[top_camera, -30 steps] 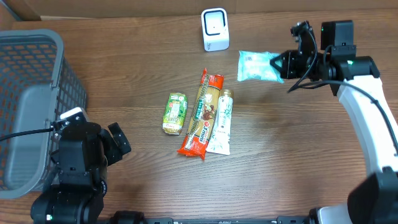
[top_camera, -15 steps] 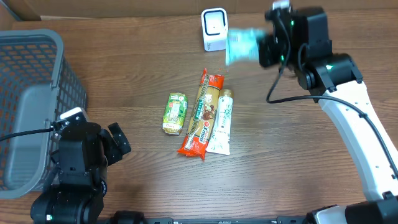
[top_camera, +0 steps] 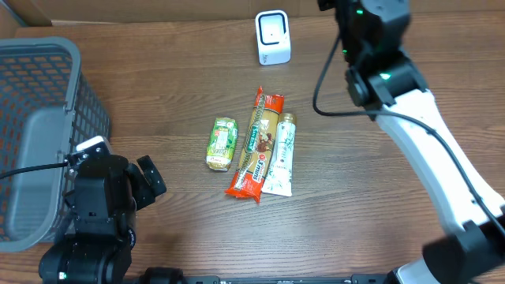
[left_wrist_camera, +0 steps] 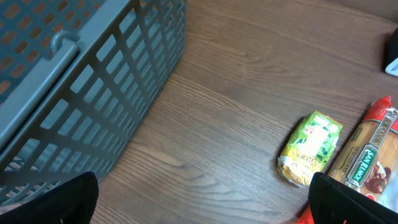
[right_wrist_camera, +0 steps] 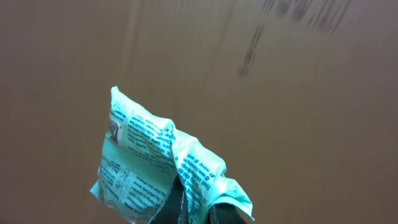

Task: Scan the item barcode
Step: 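Lift the blue packet and hold it up to the white scanner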

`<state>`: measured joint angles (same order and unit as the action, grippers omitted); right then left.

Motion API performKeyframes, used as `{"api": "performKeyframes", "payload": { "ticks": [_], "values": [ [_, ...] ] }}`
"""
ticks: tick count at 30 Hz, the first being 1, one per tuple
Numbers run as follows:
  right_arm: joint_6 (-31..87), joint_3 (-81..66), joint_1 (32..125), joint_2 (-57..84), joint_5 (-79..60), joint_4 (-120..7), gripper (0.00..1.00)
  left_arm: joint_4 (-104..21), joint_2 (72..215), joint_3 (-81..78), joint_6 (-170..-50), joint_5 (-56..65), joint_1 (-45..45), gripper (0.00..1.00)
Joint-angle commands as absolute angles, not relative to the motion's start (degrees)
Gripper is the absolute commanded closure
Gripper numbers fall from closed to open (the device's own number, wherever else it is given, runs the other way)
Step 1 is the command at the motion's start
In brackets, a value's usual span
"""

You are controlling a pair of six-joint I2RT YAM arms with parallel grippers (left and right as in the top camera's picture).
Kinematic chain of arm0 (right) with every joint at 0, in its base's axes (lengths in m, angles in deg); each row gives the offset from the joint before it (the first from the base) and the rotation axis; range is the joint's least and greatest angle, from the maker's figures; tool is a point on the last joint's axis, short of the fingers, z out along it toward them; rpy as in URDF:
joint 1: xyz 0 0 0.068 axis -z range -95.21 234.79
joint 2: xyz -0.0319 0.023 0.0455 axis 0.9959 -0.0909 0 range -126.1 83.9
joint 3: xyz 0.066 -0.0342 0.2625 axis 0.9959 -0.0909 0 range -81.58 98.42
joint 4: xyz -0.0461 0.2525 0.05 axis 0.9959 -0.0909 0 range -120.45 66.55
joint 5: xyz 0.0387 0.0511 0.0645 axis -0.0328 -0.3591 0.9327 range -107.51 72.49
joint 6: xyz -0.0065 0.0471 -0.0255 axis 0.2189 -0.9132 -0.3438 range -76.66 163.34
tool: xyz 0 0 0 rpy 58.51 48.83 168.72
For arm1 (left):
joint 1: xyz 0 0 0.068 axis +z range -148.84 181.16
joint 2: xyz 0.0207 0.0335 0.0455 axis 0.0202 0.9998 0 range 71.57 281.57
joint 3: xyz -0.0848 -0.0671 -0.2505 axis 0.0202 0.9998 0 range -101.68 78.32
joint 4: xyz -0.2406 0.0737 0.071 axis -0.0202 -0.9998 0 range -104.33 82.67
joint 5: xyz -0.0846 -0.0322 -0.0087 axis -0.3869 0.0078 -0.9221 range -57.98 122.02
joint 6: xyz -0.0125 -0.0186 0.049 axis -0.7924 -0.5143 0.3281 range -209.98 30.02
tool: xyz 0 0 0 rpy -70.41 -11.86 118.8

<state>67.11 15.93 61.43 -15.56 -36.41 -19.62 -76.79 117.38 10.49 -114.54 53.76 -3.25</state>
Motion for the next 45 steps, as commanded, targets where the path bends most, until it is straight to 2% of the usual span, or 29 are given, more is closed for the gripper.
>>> {"api": "performKeyframes", "payload": {
  "ticks": [1, 5, 9, 16, 24, 32, 45],
  "values": [
    [71.09, 16.61, 61.04, -19.97, -40.45, -21.1, 0.96, -76.74, 117.31, 10.58, -115.74, 54.45, -3.09, 0.0],
    [73.93, 16.59, 61.06, -22.73, -40.41, -24.51, 0.96, -76.74, 117.31, 10.58, -115.74, 54.45, -3.09, 0.0],
    [84.77, 16.54, 61.06, -24.93, -40.15, -23.64, 0.96, -76.74, 117.31, 10.58, -115.74, 54.45, -3.09, 0.0],
    [110.04, 16.54, 60.52, -31.97, -39.97, -16.38, 0.96, -76.74, 117.31, 10.58, -115.74, 54.45, -3.09, 0.0],
    [119.92, 16.54, 59.18, -38.79, -38.84, -1.02, 0.96, -76.74, 117.31, 10.58, -115.74, 54.45, -3.09, 0.0],
    [135.92, 16.54, 57.61, -45.22, -37.13, 3.09, 0.96, -76.74, 117.31, 10.58, -115.74, 54.45, -3.09, 0.0],
    [138.32, 16.54, 57.89, -48.89, -35.75, 5.21, 0.96, -76.74, 117.31, 10.58, -115.74, 54.45, -3.09, 0.0]
  ]
}}
